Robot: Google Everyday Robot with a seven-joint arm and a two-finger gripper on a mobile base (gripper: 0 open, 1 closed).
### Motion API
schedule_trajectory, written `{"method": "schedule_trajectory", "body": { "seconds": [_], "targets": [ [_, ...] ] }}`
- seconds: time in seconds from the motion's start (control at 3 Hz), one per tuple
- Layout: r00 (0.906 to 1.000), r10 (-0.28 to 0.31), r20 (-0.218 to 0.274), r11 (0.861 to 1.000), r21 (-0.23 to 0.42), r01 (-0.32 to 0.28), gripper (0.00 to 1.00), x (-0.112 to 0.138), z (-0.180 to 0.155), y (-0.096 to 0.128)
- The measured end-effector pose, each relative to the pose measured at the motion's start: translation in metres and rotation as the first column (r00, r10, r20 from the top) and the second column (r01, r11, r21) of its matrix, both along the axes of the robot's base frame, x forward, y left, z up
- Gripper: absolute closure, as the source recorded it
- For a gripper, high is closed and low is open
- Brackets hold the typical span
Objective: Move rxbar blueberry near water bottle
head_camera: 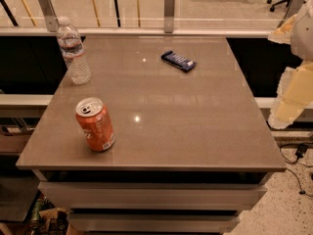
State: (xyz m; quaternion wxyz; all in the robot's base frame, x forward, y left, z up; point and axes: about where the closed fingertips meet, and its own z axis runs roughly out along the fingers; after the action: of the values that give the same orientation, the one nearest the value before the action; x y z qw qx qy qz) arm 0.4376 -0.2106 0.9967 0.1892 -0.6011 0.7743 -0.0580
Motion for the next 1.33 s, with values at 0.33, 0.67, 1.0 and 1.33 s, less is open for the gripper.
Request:
{"method": "schedule_trajectory", "body": {
  "seconds": [0.33, 0.67, 1.0, 1.33],
  "targets": [
    [1.0000, 0.000, 0.000, 1.000, 0.000, 0.000, 0.00, 0.000, 0.000, 0.000],
    [0.9992, -0.027, 0.030, 1.000, 0.017, 0.026, 0.00, 0.005, 0.007, -0.006],
    [0.9971, -0.057, 0.051, 0.998, 0.038, 0.055, 0.00, 0.006, 0.010, -0.013],
    [0.9794, -0.151, 0.134, 0.982, 0.135, 0.132, 0.00, 0.017, 0.013, -0.034]
  ]
}}
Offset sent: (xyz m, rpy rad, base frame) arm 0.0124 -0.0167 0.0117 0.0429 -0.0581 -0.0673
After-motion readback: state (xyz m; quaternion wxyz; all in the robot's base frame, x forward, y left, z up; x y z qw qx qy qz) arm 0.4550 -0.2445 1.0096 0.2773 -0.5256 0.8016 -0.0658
